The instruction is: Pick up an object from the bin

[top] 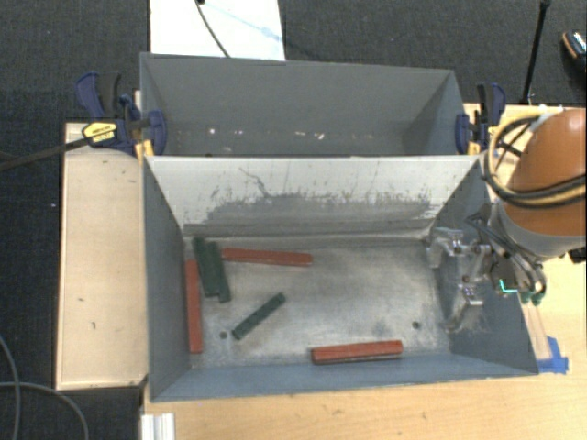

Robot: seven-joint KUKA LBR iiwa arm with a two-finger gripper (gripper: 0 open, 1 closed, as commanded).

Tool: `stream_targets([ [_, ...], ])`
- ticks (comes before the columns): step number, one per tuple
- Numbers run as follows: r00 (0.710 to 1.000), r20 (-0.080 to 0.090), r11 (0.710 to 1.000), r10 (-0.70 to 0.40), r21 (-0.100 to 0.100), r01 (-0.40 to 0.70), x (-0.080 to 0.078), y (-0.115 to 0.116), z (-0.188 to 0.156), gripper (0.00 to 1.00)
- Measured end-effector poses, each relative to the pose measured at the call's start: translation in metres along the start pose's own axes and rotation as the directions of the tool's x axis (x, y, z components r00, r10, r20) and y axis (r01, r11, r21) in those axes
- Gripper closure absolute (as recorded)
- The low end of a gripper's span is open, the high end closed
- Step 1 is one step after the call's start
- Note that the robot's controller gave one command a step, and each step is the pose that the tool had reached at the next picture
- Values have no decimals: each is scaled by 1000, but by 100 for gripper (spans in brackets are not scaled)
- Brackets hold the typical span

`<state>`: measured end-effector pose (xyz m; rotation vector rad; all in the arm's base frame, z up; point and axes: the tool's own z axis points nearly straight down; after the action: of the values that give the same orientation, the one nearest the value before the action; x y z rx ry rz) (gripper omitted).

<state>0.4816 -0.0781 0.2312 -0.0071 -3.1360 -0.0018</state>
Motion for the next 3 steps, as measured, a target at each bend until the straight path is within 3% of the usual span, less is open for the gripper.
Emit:
stream_targets([
  [1, 996, 1, 996, 84, -1, -84, -11, 9, 86, 0],
  [2, 998, 3, 998, 59, -1, -59, -26, 53, 164, 0],
  [3, 989, 11, 989, 150, -6, -150, -34, 131, 133, 0],
])
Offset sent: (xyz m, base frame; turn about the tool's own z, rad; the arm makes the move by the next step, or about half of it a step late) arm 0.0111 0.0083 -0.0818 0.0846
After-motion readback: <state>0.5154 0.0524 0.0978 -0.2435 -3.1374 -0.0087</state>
